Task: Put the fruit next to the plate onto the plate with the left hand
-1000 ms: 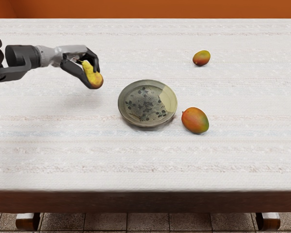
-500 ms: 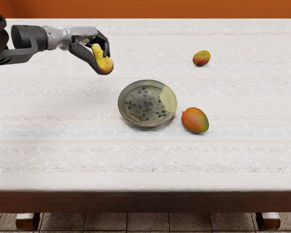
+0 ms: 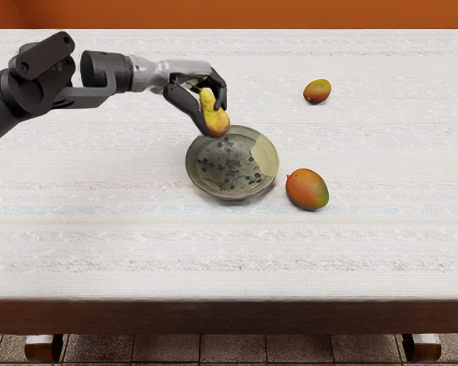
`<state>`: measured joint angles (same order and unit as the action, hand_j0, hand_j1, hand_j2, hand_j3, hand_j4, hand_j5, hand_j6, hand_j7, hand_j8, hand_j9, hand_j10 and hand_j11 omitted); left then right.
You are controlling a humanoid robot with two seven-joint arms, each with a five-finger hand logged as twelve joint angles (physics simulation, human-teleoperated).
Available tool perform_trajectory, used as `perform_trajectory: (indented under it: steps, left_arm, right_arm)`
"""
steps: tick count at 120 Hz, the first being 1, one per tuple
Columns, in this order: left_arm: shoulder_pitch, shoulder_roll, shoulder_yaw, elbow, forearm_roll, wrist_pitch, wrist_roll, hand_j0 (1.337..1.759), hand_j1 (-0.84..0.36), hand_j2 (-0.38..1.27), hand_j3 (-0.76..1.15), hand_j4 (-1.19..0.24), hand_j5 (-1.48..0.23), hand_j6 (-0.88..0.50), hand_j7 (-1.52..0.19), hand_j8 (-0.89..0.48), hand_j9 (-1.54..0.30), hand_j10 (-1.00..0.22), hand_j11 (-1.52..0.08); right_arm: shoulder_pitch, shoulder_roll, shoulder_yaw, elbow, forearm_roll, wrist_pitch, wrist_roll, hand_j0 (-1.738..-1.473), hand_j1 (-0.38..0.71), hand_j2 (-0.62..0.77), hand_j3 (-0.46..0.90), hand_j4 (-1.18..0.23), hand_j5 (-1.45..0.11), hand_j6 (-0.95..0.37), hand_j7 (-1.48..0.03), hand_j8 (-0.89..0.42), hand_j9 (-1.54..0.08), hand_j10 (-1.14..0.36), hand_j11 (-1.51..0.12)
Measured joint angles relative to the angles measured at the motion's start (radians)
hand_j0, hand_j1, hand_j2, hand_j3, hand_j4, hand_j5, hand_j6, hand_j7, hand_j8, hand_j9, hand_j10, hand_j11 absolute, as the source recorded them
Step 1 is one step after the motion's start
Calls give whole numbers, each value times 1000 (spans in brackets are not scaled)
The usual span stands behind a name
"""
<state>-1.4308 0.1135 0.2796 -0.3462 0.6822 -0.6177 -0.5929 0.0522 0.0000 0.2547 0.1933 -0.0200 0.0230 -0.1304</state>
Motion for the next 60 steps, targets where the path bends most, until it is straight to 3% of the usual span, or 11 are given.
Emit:
perform_trajectory:
  steps: [60]
  left_arm:
    - [5, -63, 1, 8, -2, 0, 41, 1655, -423, 601, 0, -824, -1254, -326, -1202, -268, -1146, -605, -1170]
  right_arm:
    - [0, 0, 0, 0, 0, 0, 0, -1658, -316, -6, 0, -27, -35, -27, -35, -27, -35, -27, -35]
